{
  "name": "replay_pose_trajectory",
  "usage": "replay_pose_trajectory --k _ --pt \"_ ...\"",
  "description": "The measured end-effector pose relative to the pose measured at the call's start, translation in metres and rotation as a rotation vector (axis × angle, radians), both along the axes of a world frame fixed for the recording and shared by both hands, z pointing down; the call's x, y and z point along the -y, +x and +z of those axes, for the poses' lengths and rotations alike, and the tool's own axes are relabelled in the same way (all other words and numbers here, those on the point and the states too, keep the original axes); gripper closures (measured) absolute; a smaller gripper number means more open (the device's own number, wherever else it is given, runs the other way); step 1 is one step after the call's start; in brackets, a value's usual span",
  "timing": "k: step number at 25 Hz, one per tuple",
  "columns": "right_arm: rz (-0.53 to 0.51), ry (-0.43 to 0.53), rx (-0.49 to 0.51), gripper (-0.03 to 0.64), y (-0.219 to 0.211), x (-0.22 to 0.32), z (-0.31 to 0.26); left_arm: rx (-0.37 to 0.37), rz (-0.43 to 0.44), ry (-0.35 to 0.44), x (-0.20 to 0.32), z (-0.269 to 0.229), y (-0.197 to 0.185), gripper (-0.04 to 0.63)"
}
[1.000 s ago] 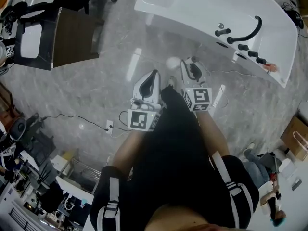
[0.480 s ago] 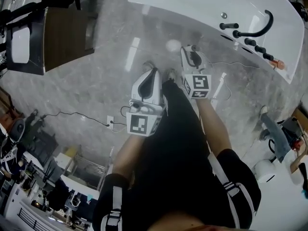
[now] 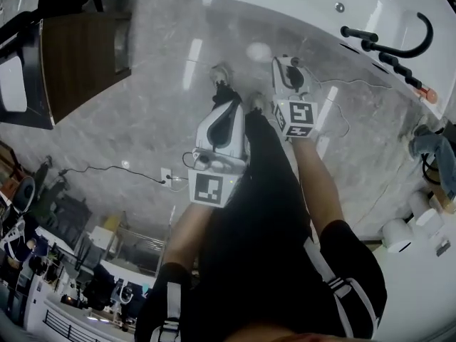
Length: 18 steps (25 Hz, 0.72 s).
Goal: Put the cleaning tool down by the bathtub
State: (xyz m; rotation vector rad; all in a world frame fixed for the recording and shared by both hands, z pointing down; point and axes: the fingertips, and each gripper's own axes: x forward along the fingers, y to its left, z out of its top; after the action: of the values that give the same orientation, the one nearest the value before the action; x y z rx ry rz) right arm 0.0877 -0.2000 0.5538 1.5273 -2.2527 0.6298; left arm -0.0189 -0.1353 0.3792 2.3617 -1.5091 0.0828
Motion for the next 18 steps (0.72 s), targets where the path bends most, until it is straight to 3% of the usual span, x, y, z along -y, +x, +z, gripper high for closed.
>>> replay_pose_trajectory --k 7,12,18 --pt "0.029 -0.022 -0.023 0.520 -0.020 0.031 0.055 -0.023 0.054 0.016 0.056 0.039 -0.021 0.589" --pt "0.058 -0.027 -0.020 0.520 -0.028 0.041 0.081 -0.027 0.103 0.027 0.073 0.063 -0.027 0.589" --pt "0.070 -0.037 -0.028 0.520 -0.030 0.049 0.108 -0.028 0.104 0.029 0.089 0.090 -0.032 0.589"
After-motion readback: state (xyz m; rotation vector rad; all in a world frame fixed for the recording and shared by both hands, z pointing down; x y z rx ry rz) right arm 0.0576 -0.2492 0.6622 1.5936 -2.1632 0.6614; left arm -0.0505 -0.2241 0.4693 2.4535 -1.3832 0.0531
